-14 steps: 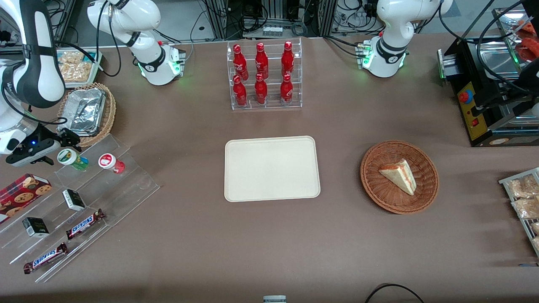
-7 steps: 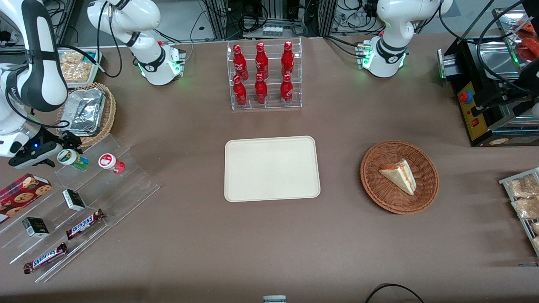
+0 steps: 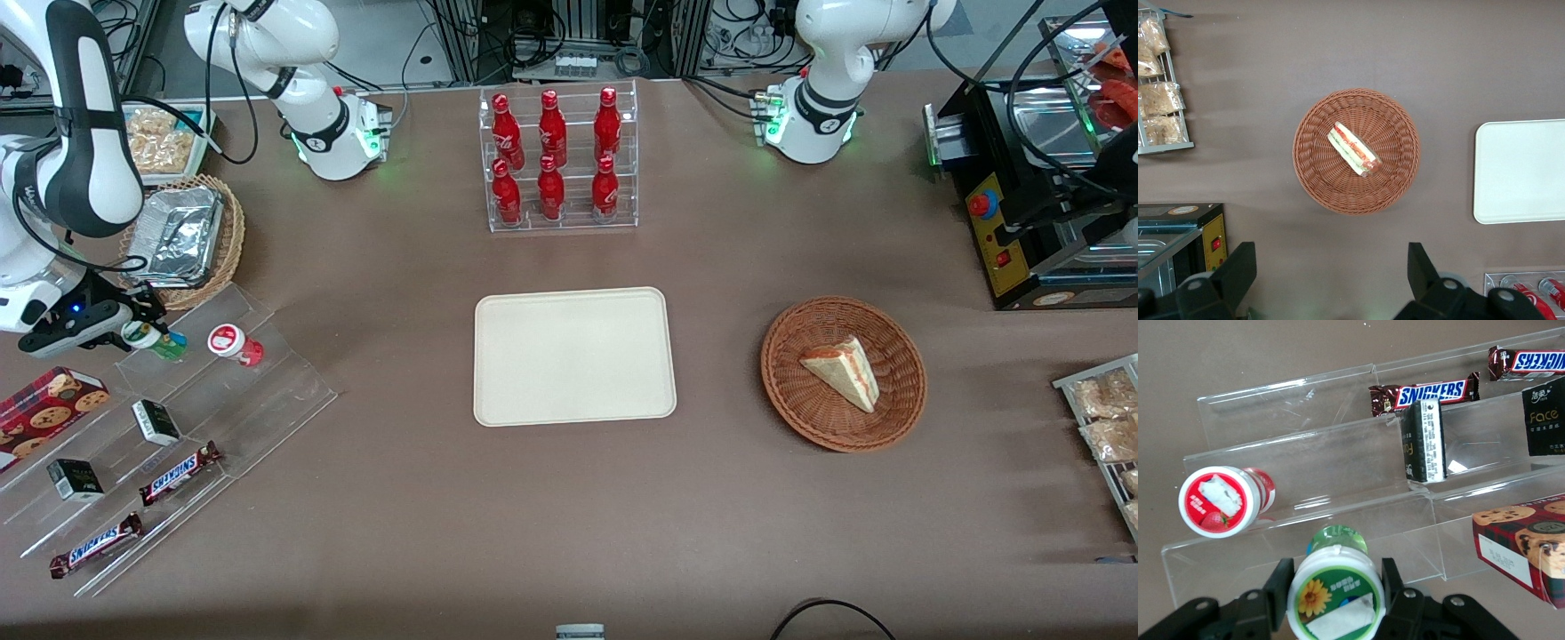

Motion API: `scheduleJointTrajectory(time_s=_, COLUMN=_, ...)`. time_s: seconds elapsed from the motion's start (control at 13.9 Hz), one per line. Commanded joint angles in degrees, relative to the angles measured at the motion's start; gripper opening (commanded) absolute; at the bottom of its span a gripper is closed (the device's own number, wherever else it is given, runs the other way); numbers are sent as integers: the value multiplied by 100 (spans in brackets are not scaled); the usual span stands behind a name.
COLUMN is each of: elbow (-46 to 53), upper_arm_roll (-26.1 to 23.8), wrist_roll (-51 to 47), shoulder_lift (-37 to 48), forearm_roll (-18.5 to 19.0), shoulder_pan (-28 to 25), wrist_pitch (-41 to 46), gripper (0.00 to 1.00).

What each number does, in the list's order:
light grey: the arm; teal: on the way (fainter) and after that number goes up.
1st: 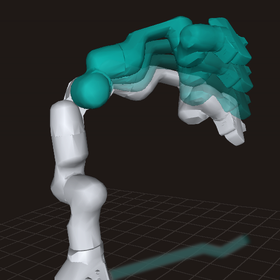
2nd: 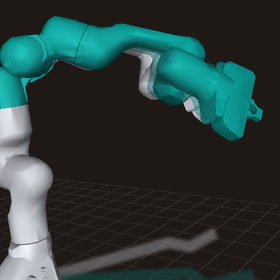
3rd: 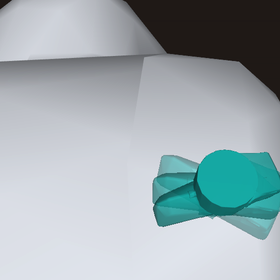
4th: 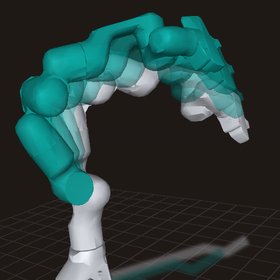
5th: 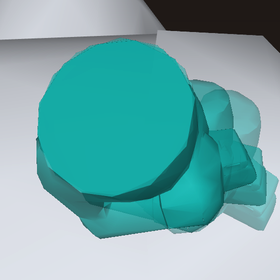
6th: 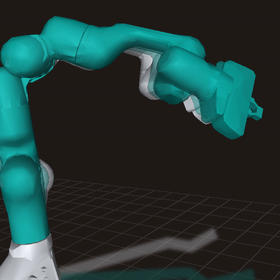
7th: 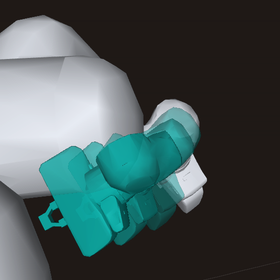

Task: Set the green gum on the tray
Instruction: 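Close the right gripper on the green-lidded gum jar and lift it, then carry the gum jar with the right gripper over the cream tray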

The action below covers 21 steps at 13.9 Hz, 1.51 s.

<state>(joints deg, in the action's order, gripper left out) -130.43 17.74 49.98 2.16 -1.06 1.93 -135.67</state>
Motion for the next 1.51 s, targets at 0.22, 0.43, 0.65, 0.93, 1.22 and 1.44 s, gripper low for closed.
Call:
scheduleJointTrajectory(time_s=0.22, elbow=1166, upper_arm_roll=-87, wrist_roll=3, shoulder_lift=39, forearm_roll=-8, shoulder_pan=-174, wrist_pitch=1381, gripper=0)
scheduleJointTrajectory(time_s=0.43, elbow=2063, upper_arm_roll=-96, wrist_roll=-102, shoulder_lift=30, forearm_roll=-8, shoulder_pan=-534, wrist_pitch=2446, gripper=0)
scheduleJointTrajectory(time_s=0.65, elbow=2626, upper_arm_roll=-96, wrist_roll=-891, shoulder_lift=38, forearm_roll=35, shoulder_pan=-1061, wrist_pitch=3237, gripper=0)
scheduleJointTrajectory(time_s=0.93, elbow=2848, upper_arm_roll=-104, wrist_roll=-2462, shoulder_lift=74, forearm_roll=53, shoulder_pan=-1991, wrist_pitch=3732, gripper=0)
scheduleJointTrajectory(time_s=1.22, elbow=3112, upper_arm_roll=-104, wrist_roll=-4387, shoulder_lift=-110, forearm_roll=71, shoulder_pan=-3222, wrist_pitch=3890, gripper=0)
scheduleJointTrajectory(time_s=1.44, elbow=3207, upper_arm_roll=-104, wrist_roll=-5889, shoulder_lift=-435, forearm_roll=62, shoulder_pan=-4109, wrist_pitch=3820, gripper=0)
